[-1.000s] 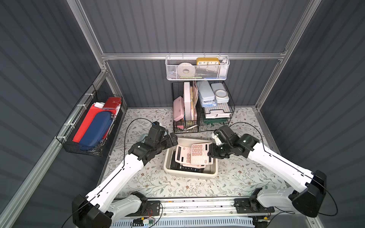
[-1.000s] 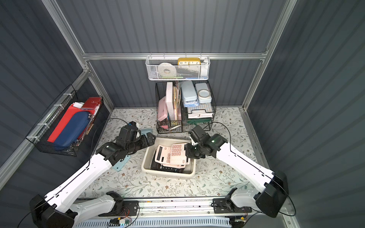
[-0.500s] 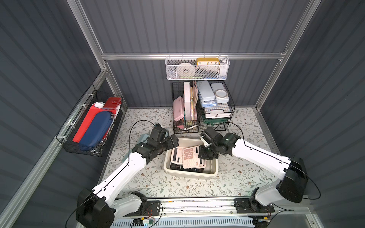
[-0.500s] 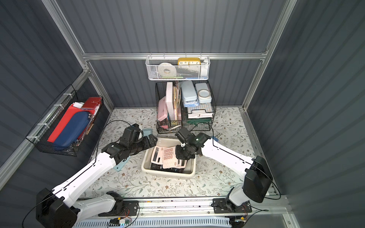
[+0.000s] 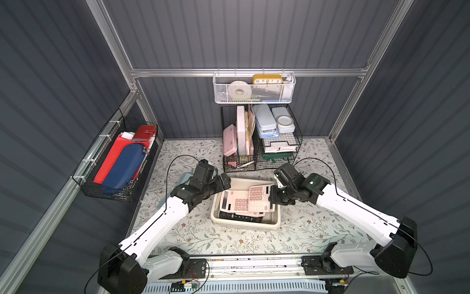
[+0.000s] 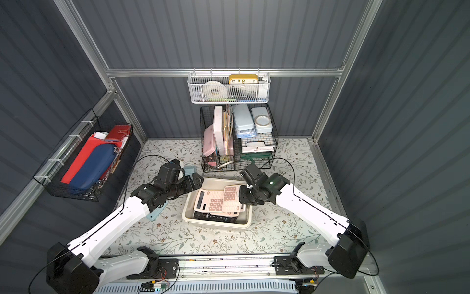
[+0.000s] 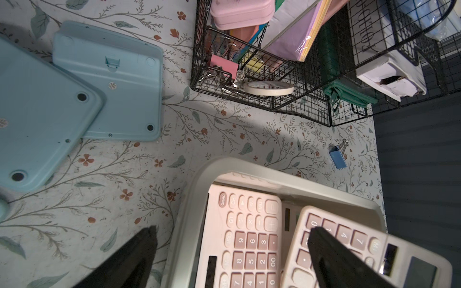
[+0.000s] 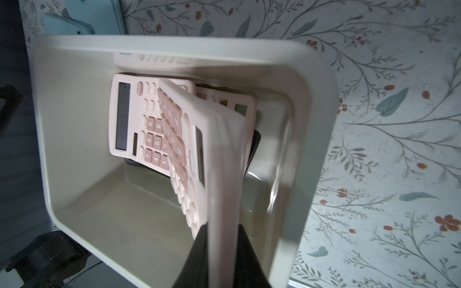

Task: Put the calculator in the storage box
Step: Place the calculator in the storage box.

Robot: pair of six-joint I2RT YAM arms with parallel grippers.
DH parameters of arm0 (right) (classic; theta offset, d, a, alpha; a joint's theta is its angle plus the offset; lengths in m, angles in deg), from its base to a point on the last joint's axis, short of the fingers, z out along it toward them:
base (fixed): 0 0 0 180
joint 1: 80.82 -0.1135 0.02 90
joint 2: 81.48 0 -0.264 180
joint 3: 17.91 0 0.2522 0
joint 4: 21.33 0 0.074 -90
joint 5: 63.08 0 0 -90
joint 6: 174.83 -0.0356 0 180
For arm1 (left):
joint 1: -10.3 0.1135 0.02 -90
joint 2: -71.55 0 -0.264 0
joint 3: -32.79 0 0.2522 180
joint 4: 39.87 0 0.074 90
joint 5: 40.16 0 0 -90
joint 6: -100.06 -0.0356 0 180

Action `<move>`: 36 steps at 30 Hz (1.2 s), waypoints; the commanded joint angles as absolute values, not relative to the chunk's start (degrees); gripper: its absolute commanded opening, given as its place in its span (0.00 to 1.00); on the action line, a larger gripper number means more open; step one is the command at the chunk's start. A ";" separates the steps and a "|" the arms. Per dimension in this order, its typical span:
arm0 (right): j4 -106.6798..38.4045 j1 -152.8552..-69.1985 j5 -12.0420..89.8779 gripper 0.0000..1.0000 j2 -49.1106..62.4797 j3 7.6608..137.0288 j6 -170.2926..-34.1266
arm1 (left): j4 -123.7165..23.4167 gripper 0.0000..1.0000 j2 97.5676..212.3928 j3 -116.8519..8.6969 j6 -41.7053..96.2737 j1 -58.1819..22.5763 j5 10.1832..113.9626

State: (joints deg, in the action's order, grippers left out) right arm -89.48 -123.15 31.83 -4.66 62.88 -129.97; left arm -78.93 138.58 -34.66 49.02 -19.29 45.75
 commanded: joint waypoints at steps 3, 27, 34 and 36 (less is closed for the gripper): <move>-91.33 -122.83 31.27 0.26 -2.91 65.25 -127.48 | -78.62 0.99 138.64 -33.45 48.19 -18.75 46.13; -93.75 -122.13 30.09 0.35 -5.93 65.17 -122.41 | -76.79 0.99 140.52 -32.06 48.64 -18.53 48.52; -93.70 -122.05 26.80 0.35 -8.23 64.58 -122.54 | -76.95 0.99 141.45 -31.69 48.69 -18.53 48.55; -93.60 -122.05 25.36 0.35 -9.84 64.61 -122.44 | -77.44 0.99 141.11 -31.65 48.88 -18.52 48.05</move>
